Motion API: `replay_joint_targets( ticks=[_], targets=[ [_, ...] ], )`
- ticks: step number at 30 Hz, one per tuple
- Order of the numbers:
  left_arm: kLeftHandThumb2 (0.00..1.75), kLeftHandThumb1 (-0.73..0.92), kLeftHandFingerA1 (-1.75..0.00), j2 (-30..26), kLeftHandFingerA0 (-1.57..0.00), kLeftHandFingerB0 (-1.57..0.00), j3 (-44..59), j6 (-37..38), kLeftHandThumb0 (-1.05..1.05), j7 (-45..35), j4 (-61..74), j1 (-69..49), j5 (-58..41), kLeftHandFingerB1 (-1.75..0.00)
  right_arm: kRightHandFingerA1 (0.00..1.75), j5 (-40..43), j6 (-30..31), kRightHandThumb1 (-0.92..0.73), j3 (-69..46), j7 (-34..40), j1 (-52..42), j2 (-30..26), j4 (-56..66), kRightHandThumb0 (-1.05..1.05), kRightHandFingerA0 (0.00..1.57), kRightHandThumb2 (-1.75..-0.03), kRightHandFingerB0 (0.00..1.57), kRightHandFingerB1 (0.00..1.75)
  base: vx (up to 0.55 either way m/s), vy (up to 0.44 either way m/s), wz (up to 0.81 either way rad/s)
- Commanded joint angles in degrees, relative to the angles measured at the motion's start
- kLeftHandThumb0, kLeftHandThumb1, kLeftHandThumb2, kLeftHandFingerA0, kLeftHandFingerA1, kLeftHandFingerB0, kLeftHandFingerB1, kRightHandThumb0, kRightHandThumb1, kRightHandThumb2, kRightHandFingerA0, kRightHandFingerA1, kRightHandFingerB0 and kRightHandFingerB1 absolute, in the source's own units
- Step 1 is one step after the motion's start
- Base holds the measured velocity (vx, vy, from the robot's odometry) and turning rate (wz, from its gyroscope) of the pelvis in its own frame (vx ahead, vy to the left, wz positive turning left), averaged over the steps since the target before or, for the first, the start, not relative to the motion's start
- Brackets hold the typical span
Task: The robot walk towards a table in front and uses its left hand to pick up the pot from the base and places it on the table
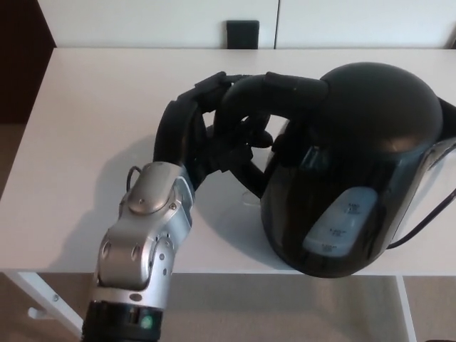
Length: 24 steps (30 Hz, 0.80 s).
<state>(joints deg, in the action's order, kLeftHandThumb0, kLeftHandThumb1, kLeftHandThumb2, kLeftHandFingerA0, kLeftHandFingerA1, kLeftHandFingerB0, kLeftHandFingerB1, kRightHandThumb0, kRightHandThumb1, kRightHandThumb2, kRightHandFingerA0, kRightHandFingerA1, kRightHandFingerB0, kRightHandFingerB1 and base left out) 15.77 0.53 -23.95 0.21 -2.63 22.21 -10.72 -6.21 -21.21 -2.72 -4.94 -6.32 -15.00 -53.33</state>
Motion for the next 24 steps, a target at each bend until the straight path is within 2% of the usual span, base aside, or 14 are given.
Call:
replay_joint_targets(
  ticks=[1,5,6,9,10,11,14,15,17,18,19,23,24],
  targets=[
    [0.67,0.75,-1.53,9.9,-0.92,-0.70,10.3,-10.0,-0.27,5.6,6.9,2.3,-19.3,-0.84,0.50,-0.1,-0.7,-0.66,0.1,0.1,0.2,-0.8,0.1,-0.38,0.76,-0.61,0.56,0.42,0.00,0.000,0.00],
    [0.67,0.77,-1.45,12.1,-1.01,-0.80,14.6,-13.8,-0.29,10.4,9.3,5.4,-25.6,-0.78,0.45,0.3,-0.2,-0.67,0.0,-0.5,0.6,-1.0,-0.3,-0.40,0.67,-0.59,0.53,0.40,0.00,0.000,0.00],
    [0.67,0.84,-1.42,12.0,-1.05,-0.83,15.1,-14.1,-0.24,11.3,9.9,6.3,-26.3,-0.86,0.45,0.4,0.0,-0.67,-0.1,-0.6,0.7,-0.9,-0.4,-0.40,0.69,-0.59,0.53,0.40,0.00,0.000,0.00],
    [0.67,0.85,-1.42,11.8,-1.06,-0.83,16.1,-14.6,-0.23,13.0,11.0,7.9,-28.5,-0.88,0.45,0.4,-0.1,-0.68,0.0,-0.7,0.8,-0.9,-0.5,-0.40,0.69,-0.59,0.53,0.40,0.00,0.000,0.00],
    [0.68,0.87,-1.43,11.5,-1.05,-0.78,17.1,-15.0,-0.24,14.0,11.8,8.9,-30.7,-1.01,0.58,0.6,0.1,-0.56,-0.2,-0.7,0.7,-0.8,-0.3,-0.45,0.62,-0.82,0.49,0.53,0.00,0.000,0.00],
    [0.69,0.85,-1.49,11.4,-1.00,-0.73,18.0,-15.3,-0.29,15.2,12.5,9.8,-32.1,-1.00,0.59,0.8,0.2,-0.55,-0.3,-0.7,0.7,-0.7,-0.2,-0.44,0.63,-0.82,0.50,0.53,0.00,0.000,0.00],
    [0.68,0.81,-1.51,10.5,-0.98,-0.71,20.1,-16.2,-0.28,17.6,13.2,12.2,-34.2,-0.94,0.59,0.3,-0.1,-0.56,0.1,-0.6,0.8,-0.9,-0.4,-0.45,0.65,-0.83,0.49,0.53,0.00,0.000,0.00],
    [0.67,0.79,-1.49,10.0,-0.99,-0.72,20.8,-16.6,-0.29,18.4,13.3,13.1,-34.4,-0.87,0.47,0.4,-0.3,-0.68,0.0,-0.7,1.0,-0.9,-0.7,-0.39,0.73,-0.60,0.54,0.41,0.00,0.000,0.00],
    [0.67,0.81,-1.48,8.0,-1.01,-0.72,21.6,-17.1,-0.30,18.1,13.5,14.6,-33.5,-0.88,0.47,0.6,-0.6,-0.68,-0.1,-1.0,1.1,-0.9,-0.9,-0.39,0.73,-0.59,0.55,0.41,0.00,0.000,0.00],
    [0.68,0.83,-1.48,6.4,-1.02,-0.66,22.6,-17.7,-0.30,18.6,13.7,15.8,-33.6,-0.97,0.47,0.7,-0.3,-0.67,-0.2,-1.1,1.1,-0.7,-0.6,-0.39,0.73,-0.59,0.56,0.41,0.00,0.000,0.00],
    [0.68,0.83,-1.48,5.3,-1.02,-0.66,23.5,-18.3,-0.30,19.4,13.8,16.8,-34.0,-0.97,0.47,0.9,0.0,-0.67,-0.3,-1.0,1.0,-0.6,-0.1,-0.39,0.73,-0.59,0.56,0.41,0.00,0.000,0.00],
    [0.68,0.83,-1.48,5.0,-1.02,-0.66,24.0,-19.0,-0.30,20.2,13.9,17.2,-34.7,-0.97,0.47,0.9,0.1,-0.67,-0.3,-1.1,1.0,-0.6,0.0,-0.39,0.73,-0.59,0.56,0.41,0.00,0.000,0.00],
    [0.69,0.84,-1.51,2.0,-0.98,-0.71,25.0,-19.8,-0.24,19.1,13.5,17.8,-34.6,-0.96,0.59,0.9,0.2,-0.56,-0.3,-1.0,1.3,-0.7,-0.2,-0.42,0.64,-0.81,0.50,0.54,0.00,0.000,0.00]
  ],
)
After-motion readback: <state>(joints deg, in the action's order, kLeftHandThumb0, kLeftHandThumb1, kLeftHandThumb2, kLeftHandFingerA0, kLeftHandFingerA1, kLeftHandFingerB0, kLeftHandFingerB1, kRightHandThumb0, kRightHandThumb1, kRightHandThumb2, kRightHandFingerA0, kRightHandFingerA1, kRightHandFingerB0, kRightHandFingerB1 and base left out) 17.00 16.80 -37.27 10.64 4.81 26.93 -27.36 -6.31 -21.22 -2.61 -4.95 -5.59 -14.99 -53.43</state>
